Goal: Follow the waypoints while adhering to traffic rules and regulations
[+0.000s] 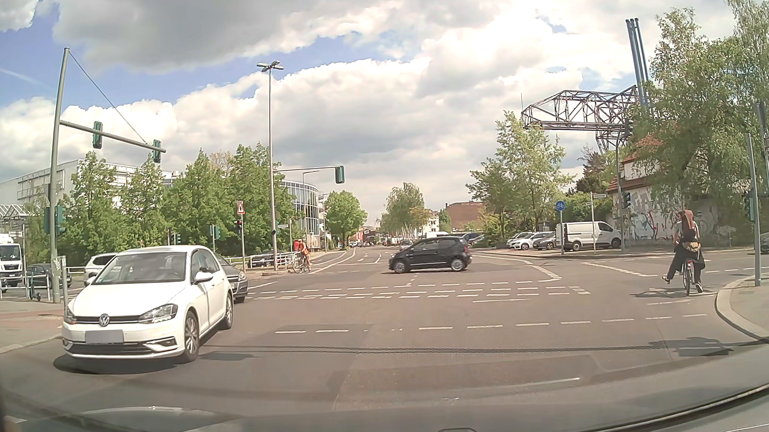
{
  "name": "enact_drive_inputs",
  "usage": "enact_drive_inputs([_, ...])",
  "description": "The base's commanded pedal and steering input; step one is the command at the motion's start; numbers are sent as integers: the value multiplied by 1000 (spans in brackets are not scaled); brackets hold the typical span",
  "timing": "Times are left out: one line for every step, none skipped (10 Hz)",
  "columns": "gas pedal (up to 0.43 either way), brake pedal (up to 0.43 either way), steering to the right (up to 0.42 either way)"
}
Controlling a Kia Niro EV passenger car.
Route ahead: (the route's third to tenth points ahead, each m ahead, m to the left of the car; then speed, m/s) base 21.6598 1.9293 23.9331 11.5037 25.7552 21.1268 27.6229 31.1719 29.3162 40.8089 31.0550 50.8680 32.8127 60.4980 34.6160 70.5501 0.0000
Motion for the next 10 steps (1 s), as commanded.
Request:
enact_drive_inputs([0, 335, -23])
enact_drive_inputs([0, 335, -23])
enact_drive_inputs([0, 335, -23])
enact_drive_inputs([0, 341, -23])
enact_drive_inputs([0, 341, -23])
enact_drive_inputs([0, 341, -23])
enact_drive_inputs([0, 341, -23])
enact_drive_inputs([0, 341, -23])
enact_drive_inputs([0, 341, -23])
enact_drive_inputs([0, 341, -23])
